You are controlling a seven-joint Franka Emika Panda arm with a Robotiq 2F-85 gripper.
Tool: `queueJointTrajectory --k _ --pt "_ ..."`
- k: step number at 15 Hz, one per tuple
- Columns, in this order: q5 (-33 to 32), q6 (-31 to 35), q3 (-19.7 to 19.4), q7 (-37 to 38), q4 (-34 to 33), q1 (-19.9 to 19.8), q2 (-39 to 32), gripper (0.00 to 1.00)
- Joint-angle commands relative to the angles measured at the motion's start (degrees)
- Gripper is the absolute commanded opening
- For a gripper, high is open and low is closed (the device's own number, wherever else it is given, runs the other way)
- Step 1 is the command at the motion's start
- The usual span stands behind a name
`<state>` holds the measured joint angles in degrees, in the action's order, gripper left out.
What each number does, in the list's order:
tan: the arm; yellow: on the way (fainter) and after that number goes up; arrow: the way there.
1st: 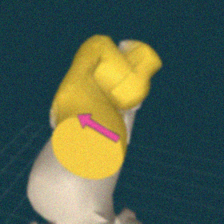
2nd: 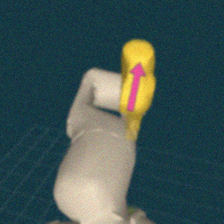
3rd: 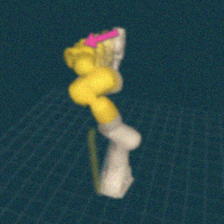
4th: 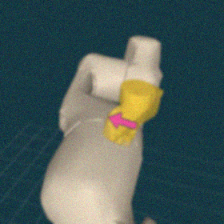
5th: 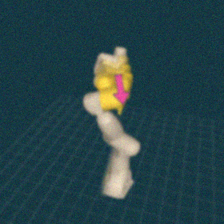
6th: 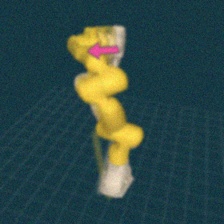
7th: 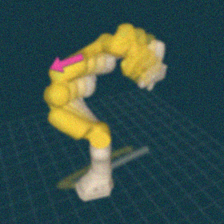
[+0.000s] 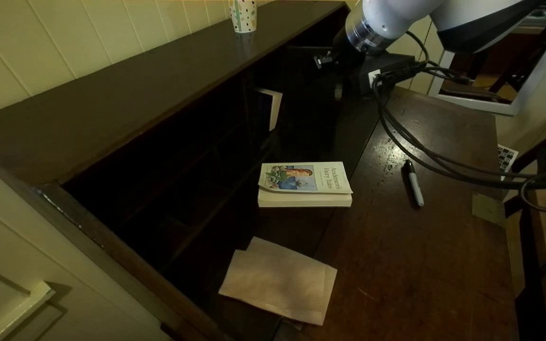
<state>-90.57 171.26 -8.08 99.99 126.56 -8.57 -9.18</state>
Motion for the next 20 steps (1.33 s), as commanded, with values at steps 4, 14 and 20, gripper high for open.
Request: queueJointTrajectory --k 4,14,20 --pt "-1.36 6.69 -0.37 3.02 -7.05 -1.38 -7.66 1.00" --pt "-6.97 9.67 -0.05 9.40 -16.61 -1.56 -16.08 1.00" --pt "-12.36 11.01 0.78 15.09 -20.93 -2.14 -19.71 1.00"
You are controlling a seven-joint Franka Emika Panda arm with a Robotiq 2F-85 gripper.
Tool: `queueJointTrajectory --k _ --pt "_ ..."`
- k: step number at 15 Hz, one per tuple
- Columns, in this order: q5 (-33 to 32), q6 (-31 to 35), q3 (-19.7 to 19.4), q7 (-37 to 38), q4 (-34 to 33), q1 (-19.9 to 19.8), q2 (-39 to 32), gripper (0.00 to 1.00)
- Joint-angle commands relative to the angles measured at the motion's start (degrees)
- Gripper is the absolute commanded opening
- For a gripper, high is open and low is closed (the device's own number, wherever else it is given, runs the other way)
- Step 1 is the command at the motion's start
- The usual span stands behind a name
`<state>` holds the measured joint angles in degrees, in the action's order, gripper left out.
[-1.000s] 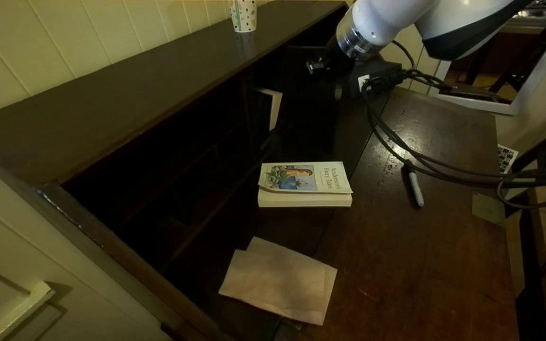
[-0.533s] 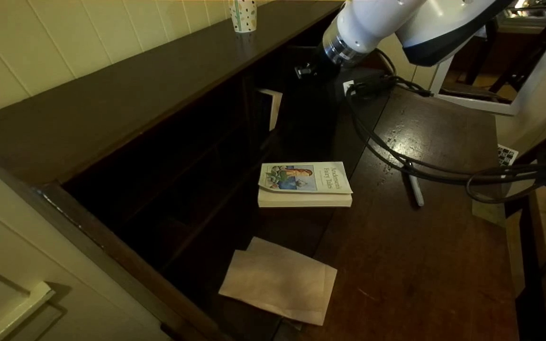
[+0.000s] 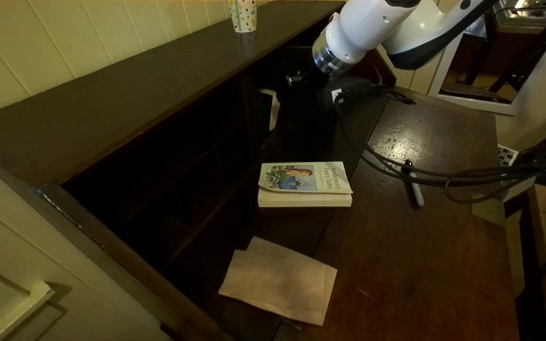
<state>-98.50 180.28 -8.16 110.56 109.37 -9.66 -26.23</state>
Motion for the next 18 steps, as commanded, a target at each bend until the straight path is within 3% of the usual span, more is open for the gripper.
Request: queueJointTrajectory --k 1,7,18 --pt "-5.48 1.89 1.06 5.39 -4.19 -1.14 -3.09 1.00" --pt "-14.83 1.15 4.42 14.90 -7.65 -3.48 -5.43 1.00" --pt "-36.08 -6.00 19.09 31.59 -9.23 -14.46 -8.74 1.00"
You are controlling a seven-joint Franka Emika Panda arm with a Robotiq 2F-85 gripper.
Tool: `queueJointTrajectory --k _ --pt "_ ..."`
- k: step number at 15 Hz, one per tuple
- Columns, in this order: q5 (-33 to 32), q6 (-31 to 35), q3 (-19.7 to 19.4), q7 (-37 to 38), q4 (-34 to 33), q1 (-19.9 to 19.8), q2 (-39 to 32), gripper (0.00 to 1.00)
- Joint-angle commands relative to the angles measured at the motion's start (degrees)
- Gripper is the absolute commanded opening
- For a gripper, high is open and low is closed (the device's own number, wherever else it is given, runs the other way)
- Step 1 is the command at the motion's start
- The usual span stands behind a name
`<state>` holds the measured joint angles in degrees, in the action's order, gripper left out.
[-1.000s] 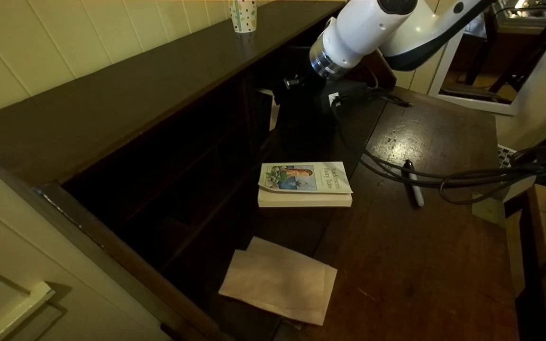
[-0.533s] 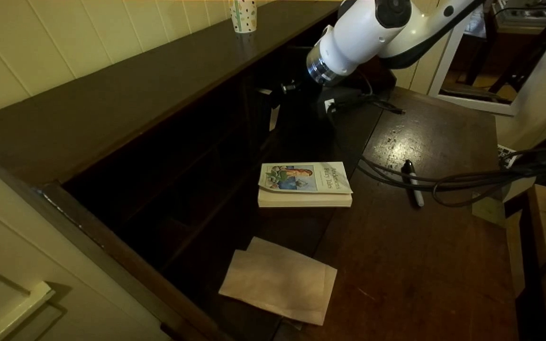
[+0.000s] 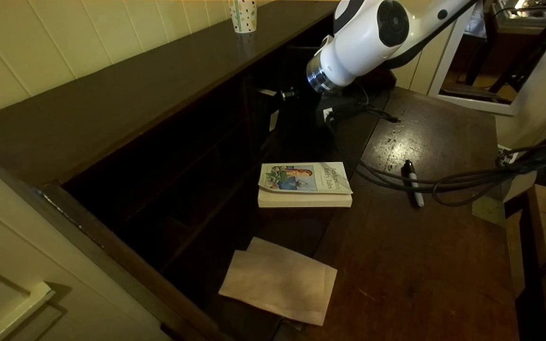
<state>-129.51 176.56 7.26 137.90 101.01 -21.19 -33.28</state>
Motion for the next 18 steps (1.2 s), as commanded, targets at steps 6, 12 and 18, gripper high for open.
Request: queueJointTrajectory --k 6,12,18 --pt "-13.39 -7.43 9.39 11.21 -0.93 -7.15 -4.04 1.00" --pt "-14.18 -10.76 13.42 11.02 -1.33 -9.78 -5.69 1.00" --pt "-14.15 -13.08 16.21 10.25 -2.27 -11.28 -7.03 1.00"
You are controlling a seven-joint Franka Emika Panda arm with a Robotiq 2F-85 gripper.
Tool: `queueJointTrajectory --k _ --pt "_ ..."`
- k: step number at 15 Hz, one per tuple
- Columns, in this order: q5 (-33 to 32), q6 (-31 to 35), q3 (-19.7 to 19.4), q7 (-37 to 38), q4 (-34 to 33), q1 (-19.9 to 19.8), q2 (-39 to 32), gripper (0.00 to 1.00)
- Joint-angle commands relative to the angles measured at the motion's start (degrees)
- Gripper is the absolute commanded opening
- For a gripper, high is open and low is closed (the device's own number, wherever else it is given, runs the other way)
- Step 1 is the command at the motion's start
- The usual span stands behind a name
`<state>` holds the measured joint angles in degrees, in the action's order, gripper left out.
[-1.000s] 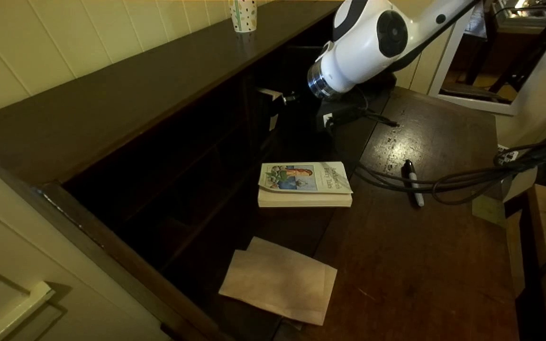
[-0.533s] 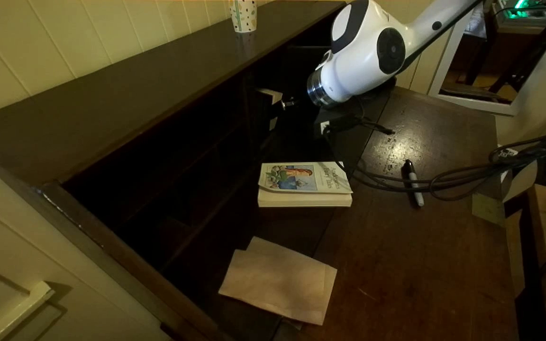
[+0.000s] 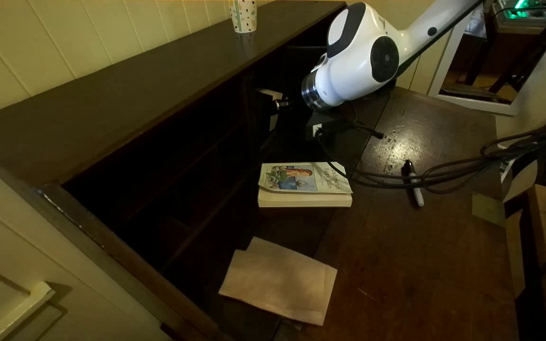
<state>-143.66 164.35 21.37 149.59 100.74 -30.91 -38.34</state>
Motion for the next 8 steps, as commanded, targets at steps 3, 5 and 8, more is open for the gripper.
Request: queueJointTrajectory --k 3,5,8 --pt "0.00 -1.36 2.95 -2.11 -2.82 -1.99 -2.93 1.00" --pt "0.00 -1.60 3.33 -2.37 -3.37 -2.12 -3.53 1.00" --pt "0.00 -1.74 3.58 -2.71 -4.37 -2.18 -4.63 1.00"
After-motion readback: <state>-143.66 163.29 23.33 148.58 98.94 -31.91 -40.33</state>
